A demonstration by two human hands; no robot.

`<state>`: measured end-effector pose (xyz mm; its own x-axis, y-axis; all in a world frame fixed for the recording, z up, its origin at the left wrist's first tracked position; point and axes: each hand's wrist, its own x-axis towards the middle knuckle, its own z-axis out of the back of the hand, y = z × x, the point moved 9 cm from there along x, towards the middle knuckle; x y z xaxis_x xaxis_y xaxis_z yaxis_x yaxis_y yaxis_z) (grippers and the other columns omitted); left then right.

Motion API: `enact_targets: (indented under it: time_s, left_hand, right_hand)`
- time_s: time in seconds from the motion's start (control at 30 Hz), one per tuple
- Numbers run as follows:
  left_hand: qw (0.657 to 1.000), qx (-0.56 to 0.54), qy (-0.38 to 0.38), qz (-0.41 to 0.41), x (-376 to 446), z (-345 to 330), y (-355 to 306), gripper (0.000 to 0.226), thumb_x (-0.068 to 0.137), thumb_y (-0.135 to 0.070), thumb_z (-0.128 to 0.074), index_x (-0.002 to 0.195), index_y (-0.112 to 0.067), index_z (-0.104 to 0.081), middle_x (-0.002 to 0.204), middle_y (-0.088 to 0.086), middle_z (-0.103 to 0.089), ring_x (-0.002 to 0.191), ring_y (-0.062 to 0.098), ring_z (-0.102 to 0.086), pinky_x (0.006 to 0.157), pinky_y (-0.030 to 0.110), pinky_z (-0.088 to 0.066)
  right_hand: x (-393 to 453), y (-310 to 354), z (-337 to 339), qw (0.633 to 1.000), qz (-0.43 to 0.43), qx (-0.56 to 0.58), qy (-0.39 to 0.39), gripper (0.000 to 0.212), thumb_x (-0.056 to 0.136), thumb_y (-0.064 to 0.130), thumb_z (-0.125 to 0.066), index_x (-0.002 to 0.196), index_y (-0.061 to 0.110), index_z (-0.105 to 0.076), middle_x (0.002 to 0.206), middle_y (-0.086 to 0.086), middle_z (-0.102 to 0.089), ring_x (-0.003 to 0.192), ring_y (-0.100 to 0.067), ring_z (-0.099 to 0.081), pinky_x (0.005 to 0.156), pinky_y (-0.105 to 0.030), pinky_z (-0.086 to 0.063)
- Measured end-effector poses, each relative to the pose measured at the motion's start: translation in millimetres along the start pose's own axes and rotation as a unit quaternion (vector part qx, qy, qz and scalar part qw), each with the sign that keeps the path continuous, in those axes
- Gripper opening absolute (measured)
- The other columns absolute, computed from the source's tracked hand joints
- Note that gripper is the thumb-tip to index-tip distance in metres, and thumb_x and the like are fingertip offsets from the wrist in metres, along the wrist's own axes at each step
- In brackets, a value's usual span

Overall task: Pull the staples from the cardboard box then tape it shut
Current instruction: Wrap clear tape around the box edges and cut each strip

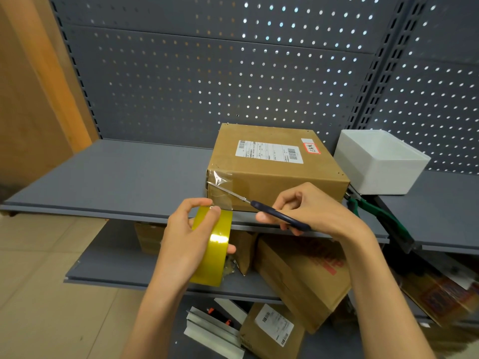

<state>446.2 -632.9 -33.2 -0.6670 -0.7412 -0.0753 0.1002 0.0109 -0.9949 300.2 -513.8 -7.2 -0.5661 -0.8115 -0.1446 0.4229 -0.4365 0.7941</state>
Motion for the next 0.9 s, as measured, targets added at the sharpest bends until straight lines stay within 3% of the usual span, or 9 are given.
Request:
enact_targets:
  time_s: [0.33, 0.5, 0.67, 0.9]
  left_hand:
    - [1.000, 0.002, -0.002, -0.004, -0.2, -0.1, -0.9, 0.019, 0.091, -0.025, -0.056, 0.110, -0.024, -0.053, 0.073, -0.008, -0.056, 0.043, 0.002, -0.062, 0.041, 0.015, -0.049]
    - [1.000, -0.007, -0.001, 0.001, -0.6, -0.3, -0.3, 0.020, 0.091, -0.025, -0.057, 0.111, -0.024, -0.054, 0.072, -0.006, -0.059, 0.045, 0.011, -0.065, 0.045, 0.021, -0.051]
    - [1.000, -0.008, -0.001, -0.002, -1.3, -0.2, -0.5, 0.019, 0.091, -0.023, -0.057, 0.110, -0.024, -0.053, 0.072, -0.006, -0.057, 0.043, 0.007, -0.063, 0.041, 0.018, -0.050]
    - [1.000, -0.022, 0.002, 0.007, -2.8, 0.5, 2.0, 0.019, 0.091, -0.024, -0.057, 0.110, -0.024, -0.054, 0.073, -0.001, -0.062, 0.047, 0.018, -0.067, 0.045, 0.022, -0.053]
  right_hand:
    - [-1.7, 4.7, -0.8, 1.000, 0.012, 0.006, 0.000, 0.053, 0.056, 0.056, -0.075, 0.070, 0.005, -0.067, 0.053, -0.002, -0.060, 0.045, -0.012, -0.048, 0.048, -0.018, -0.041]
    - [-2.7, 5.3, -1.2, 1.000, 0.018, 0.004, 0.000, 0.052, 0.057, 0.056, -0.074, 0.069, 0.006, -0.067, 0.053, -0.004, -0.061, 0.044, -0.011, -0.049, 0.050, -0.017, -0.041]
    - [-3.6, 6.4, -0.7, 1.000, 0.016, 0.001, -0.003, 0.053, 0.055, 0.058, -0.074, 0.068, 0.007, -0.067, 0.054, -0.005, -0.062, 0.043, -0.011, -0.049, 0.051, -0.017, -0.041]
    - [-5.3, 7.2, -6.0, 0.997, 0.006, -0.070, -0.026, 0.048, 0.062, 0.049, -0.079, 0.072, 0.004, -0.068, 0.052, -0.001, -0.061, 0.041, -0.007, -0.052, 0.048, -0.017, -0.041]
